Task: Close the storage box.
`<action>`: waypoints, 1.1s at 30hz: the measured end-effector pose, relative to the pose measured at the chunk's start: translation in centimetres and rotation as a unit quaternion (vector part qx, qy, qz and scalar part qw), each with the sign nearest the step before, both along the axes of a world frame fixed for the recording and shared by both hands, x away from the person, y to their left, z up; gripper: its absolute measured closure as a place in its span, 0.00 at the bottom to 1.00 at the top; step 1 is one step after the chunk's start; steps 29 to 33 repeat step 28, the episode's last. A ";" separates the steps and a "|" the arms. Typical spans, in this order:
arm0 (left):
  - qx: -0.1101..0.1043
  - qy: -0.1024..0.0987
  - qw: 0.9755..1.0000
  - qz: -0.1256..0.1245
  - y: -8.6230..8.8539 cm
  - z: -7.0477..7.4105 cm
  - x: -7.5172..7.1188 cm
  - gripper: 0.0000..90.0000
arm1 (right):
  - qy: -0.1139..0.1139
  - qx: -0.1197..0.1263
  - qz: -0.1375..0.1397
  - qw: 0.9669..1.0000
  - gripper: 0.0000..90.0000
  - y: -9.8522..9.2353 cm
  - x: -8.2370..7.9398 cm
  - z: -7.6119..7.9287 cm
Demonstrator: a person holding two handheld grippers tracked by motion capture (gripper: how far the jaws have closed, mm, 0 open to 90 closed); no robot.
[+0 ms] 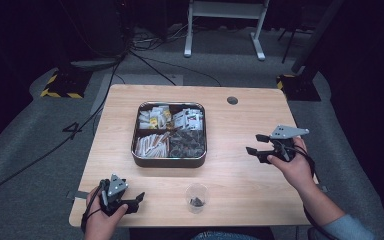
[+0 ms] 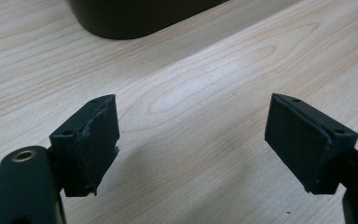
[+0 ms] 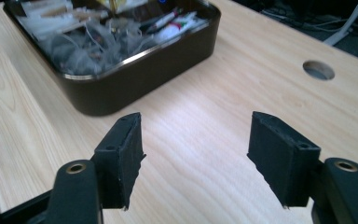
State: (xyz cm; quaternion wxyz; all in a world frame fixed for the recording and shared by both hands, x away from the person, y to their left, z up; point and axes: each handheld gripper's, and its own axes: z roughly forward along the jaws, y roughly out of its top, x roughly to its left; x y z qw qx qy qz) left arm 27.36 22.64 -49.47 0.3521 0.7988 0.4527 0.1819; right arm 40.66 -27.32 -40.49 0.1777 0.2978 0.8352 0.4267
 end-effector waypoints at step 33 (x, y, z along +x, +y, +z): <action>0.008 0.003 1.000 -0.001 0.1 -0.2 0.4 0.20 | 0.062 -0.038 -0.041 0.996 0.21 -2.1 -0.7 -9.7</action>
